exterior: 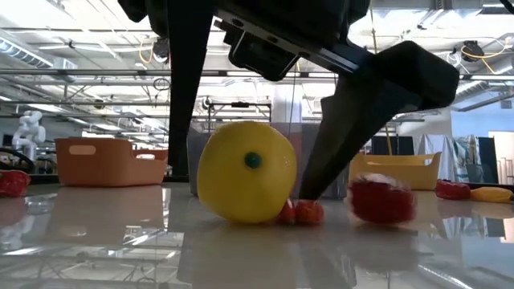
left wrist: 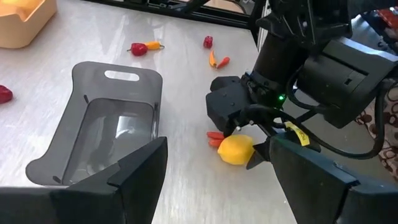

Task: Sort produce into baskets
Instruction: Put the yellow lemon into the yellow bin

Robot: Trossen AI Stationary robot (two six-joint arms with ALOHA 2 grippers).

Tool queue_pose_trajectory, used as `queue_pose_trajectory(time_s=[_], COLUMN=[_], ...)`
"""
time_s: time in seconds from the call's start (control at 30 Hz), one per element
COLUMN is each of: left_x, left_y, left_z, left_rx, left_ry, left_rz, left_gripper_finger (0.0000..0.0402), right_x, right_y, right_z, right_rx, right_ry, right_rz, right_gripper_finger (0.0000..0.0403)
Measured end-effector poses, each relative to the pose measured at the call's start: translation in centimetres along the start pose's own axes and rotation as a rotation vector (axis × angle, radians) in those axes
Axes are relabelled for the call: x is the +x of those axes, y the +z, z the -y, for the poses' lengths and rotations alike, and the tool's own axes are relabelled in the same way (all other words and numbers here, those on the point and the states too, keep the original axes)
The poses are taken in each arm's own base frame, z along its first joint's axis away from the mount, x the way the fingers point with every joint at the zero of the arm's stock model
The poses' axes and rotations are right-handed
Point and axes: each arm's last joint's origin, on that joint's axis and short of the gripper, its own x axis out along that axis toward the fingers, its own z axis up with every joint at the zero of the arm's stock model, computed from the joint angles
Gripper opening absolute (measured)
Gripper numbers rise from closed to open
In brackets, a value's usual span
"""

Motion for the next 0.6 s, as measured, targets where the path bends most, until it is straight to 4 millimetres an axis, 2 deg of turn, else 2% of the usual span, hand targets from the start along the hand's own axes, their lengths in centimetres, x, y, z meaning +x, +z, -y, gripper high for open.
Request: queue_pose_trajectory(time_s=[0.13,0.47,0.6], left_x=[0.0,0.0,0.0], left_y=[0.0,0.0,0.0], left_z=[0.0,0.0,0.0], left_rx=[0.000,0.004,0.023], left_ry=[0.000,0.000,0.001], left_rz=[-0.001,-0.001,-0.001], left_gripper_finger=[0.0287,0.0287,0.0287], right_x=[0.0,-0.3,-1.1], right_y=[0.0,0.1,0.3], right_z=[0.0,0.0,0.0], right_rx=[-0.005,-0.029,-0.039], right_ry=[0.000,-0.002,0.001], right_rz=[0.008,-0.014,-0.015], right_gripper_finger=[0.0319,0.0199,0.0176])
